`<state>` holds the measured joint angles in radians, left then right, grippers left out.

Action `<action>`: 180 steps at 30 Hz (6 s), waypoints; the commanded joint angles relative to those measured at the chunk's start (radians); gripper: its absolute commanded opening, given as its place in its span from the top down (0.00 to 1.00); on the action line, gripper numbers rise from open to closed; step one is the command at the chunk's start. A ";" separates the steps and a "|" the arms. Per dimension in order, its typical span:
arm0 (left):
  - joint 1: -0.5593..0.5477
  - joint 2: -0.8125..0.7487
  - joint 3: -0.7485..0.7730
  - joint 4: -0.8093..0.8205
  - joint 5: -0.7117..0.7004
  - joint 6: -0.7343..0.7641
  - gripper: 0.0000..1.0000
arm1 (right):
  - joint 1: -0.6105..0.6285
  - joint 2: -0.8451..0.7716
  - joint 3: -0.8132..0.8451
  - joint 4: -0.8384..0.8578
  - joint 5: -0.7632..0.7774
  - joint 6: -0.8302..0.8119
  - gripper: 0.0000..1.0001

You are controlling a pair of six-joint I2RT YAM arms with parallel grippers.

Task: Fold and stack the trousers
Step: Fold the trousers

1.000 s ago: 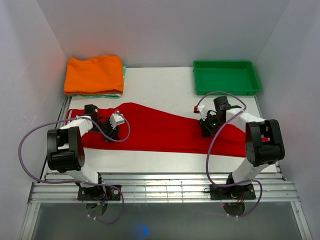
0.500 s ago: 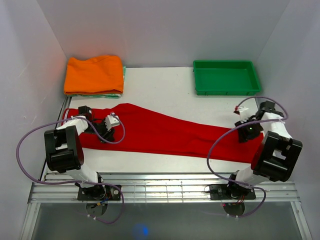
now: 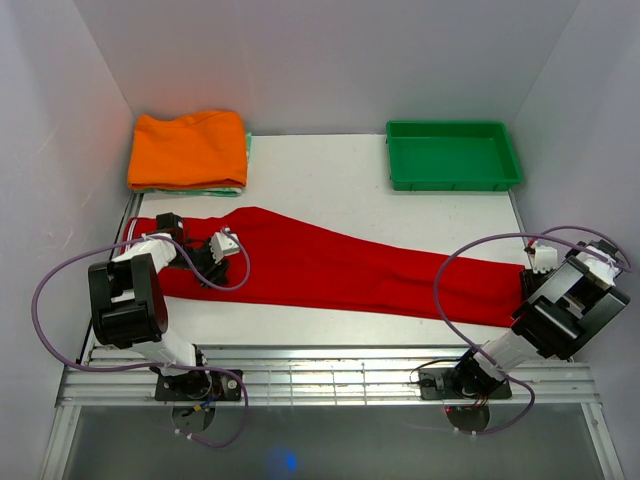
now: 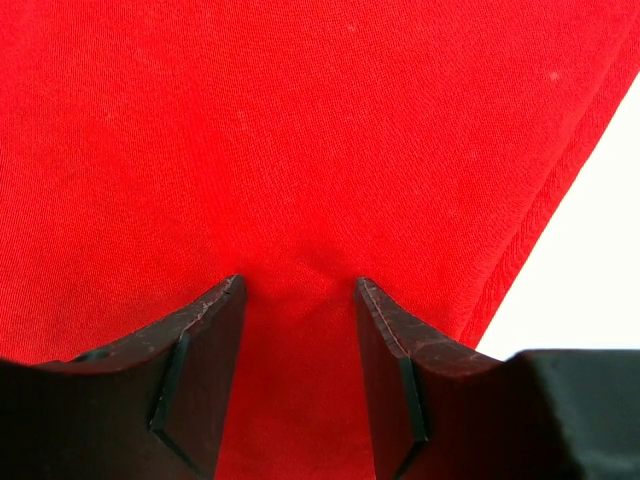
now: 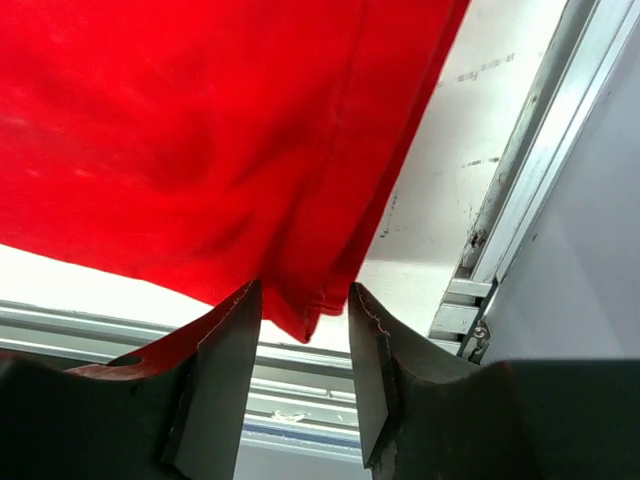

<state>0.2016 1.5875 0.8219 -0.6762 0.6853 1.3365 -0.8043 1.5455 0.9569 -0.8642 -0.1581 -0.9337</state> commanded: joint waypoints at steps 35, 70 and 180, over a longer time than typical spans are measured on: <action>-0.056 -0.209 0.250 -0.104 0.232 -0.340 0.27 | 0.563 -0.021 0.411 -0.046 -0.510 0.255 0.27; -0.076 0.565 0.734 -0.069 0.243 -0.501 0.41 | 1.154 0.755 0.922 0.852 -0.791 1.131 0.22; -0.156 -0.221 0.003 0.349 0.022 -0.278 0.02 | 1.280 0.949 0.810 1.677 -0.837 1.917 0.10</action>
<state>0.0319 1.3655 0.6903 0.0780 0.6193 1.1385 0.5026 2.6148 1.7847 0.9676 -0.9268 1.1877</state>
